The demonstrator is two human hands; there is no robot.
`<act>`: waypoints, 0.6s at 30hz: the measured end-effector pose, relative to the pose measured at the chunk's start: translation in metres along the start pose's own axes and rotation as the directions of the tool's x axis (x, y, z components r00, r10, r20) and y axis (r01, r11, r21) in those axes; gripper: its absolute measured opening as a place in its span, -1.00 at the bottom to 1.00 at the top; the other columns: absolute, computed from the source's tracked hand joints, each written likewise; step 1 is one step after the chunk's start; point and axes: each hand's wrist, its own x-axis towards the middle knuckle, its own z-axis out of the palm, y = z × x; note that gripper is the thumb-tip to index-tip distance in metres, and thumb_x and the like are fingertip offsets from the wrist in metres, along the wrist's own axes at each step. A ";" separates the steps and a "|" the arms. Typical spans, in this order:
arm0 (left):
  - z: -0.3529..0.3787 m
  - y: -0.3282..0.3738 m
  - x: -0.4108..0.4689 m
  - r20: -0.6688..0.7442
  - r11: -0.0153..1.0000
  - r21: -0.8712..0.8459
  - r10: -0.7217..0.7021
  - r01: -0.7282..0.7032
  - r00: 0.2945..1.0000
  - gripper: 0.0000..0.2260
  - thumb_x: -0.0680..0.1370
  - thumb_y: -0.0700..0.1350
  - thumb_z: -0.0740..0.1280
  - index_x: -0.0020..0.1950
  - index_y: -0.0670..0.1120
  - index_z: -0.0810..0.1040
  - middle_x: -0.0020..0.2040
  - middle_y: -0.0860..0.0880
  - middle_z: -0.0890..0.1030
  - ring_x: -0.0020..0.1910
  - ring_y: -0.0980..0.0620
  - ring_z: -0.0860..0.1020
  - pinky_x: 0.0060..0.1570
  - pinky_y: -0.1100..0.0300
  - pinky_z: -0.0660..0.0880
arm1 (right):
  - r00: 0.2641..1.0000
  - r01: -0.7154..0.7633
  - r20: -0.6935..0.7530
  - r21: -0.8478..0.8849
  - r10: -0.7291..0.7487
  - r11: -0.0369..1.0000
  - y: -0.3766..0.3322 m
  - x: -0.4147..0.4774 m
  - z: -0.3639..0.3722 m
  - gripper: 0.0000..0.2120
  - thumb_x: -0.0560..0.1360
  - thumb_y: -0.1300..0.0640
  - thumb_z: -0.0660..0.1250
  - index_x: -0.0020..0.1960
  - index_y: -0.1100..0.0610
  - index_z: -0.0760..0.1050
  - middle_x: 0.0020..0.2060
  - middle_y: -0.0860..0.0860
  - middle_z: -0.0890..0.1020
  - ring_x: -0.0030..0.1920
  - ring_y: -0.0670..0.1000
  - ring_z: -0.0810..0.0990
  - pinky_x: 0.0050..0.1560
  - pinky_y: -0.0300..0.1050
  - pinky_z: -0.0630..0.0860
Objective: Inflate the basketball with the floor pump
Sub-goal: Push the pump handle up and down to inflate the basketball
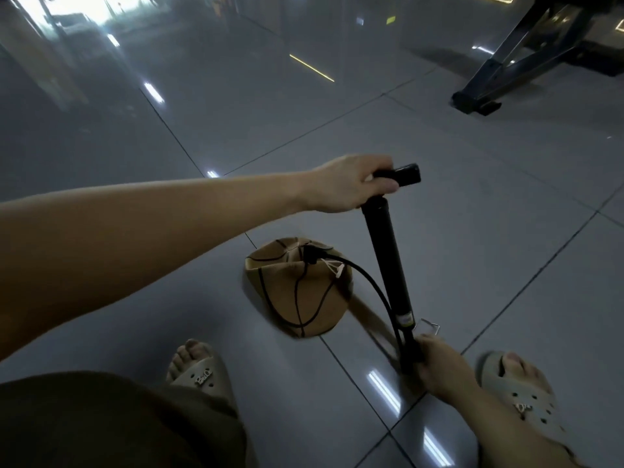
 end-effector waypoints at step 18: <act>0.070 0.032 0.002 0.095 0.999 -0.032 0.017 -0.014 0.995 -0.68 0.62 0.18 0.35 0.14 -0.05 0.66 -0.02 -0.03 0.64 -0.04 -0.01 0.57 0.01 0.08 0.49 | 0.956 -0.060 -0.079 0.891 0.282 0.451 -0.046 0.008 -0.141 -0.62 0.70 0.02 0.13 0.12 0.33 0.54 -0.15 0.25 0.66 -0.19 0.20 0.69 -0.09 0.12 0.63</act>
